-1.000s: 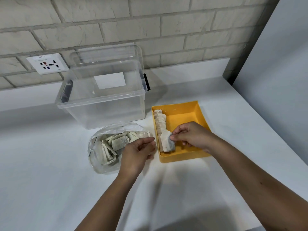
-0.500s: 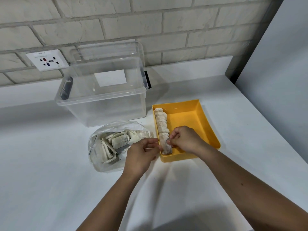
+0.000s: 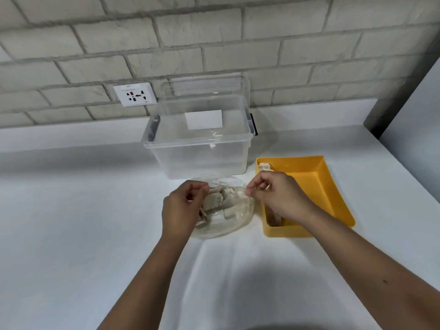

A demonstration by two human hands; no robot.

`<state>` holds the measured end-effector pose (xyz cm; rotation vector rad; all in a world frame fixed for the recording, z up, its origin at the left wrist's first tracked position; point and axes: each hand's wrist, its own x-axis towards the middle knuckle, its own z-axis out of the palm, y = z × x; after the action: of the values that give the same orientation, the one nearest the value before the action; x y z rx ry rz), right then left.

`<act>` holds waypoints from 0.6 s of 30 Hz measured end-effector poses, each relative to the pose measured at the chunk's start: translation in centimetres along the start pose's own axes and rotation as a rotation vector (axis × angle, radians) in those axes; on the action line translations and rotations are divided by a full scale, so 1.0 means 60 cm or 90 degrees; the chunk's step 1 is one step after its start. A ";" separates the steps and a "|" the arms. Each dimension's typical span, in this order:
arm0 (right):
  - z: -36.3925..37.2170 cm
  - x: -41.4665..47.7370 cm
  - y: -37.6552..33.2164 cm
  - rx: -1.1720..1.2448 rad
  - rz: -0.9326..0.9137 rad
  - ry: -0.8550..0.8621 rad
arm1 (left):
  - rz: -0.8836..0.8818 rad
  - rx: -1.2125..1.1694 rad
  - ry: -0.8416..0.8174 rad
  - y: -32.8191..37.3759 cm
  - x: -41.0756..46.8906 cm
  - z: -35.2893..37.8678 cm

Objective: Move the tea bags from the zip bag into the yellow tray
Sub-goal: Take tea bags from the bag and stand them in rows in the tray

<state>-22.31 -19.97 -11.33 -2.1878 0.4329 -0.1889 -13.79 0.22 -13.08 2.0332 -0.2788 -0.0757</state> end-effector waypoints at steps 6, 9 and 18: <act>0.066 0.013 -0.020 -0.011 -0.026 -0.066 | 0.259 0.396 -0.049 -0.046 0.021 0.005; 0.084 0.017 -0.022 -0.063 -0.025 -0.086 | 0.325 0.499 -0.084 -0.063 0.033 0.021; 0.091 0.027 -0.023 -0.094 -0.014 -0.072 | 0.287 0.397 -0.026 -0.068 0.033 0.019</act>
<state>-18.94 -15.76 -13.60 -2.3354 0.3705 -0.0460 -11.39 0.57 -17.09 2.5251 -0.8649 0.2848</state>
